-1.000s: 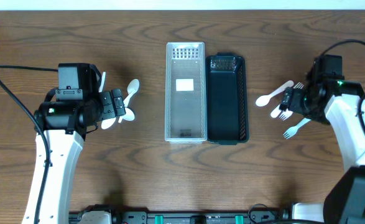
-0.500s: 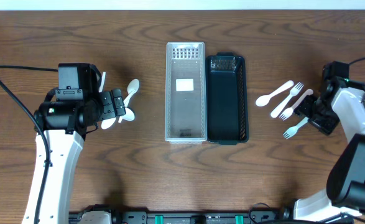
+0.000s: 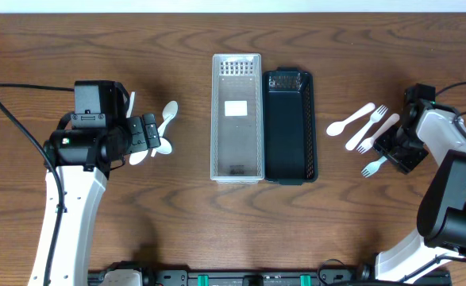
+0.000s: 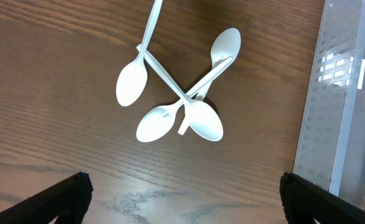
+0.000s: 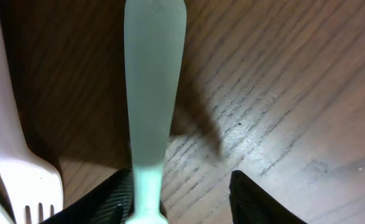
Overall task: Pack container
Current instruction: 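Grasp the light-blue fork with right gripper and drop it in green tray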
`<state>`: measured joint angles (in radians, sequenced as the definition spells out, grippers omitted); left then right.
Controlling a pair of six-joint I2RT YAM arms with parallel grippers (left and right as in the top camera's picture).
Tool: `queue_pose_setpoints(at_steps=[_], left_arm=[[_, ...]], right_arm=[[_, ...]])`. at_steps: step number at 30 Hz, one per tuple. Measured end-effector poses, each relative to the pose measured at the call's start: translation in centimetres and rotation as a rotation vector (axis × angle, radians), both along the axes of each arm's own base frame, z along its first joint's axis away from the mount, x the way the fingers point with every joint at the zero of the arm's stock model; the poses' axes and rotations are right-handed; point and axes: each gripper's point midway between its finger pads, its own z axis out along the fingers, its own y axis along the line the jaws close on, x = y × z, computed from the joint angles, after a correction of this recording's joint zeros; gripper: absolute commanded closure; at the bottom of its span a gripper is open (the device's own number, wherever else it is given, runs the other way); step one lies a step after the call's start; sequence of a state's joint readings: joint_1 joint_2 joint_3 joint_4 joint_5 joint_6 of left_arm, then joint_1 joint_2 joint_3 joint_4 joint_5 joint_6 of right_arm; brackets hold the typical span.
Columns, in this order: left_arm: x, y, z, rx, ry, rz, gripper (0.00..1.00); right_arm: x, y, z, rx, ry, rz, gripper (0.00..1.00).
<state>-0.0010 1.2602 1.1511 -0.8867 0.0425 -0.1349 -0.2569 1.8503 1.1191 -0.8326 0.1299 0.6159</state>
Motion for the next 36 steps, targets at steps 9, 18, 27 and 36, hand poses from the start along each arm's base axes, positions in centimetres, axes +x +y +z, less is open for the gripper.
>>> queue_pose_setpoints(at_steps=[9, 18, 27, 36], left_arm=[[0.0, 0.0, 0.0, -0.002, 0.0, -0.001, 0.02], [0.0, -0.1, 0.0, -0.003, 0.001, -0.002, 0.02], [0.0, -0.1, 0.0, -0.003, 0.0, -0.001, 0.02], [0.0, -0.1, 0.0, -0.003, 0.0, -0.001, 0.02]], right_arm=[[0.4, 0.0, -1.0, -0.015, -0.08, -0.005, 0.64], [0.0, -0.1, -0.9, -0.027, -0.08, -0.015, 0.99], [-2.1, 0.6, 1.7, -0.03, -0.102, 0.004, 0.99], [3.6, 10.0, 17.8, 0.003, -0.737, 0.418, 0.99]])
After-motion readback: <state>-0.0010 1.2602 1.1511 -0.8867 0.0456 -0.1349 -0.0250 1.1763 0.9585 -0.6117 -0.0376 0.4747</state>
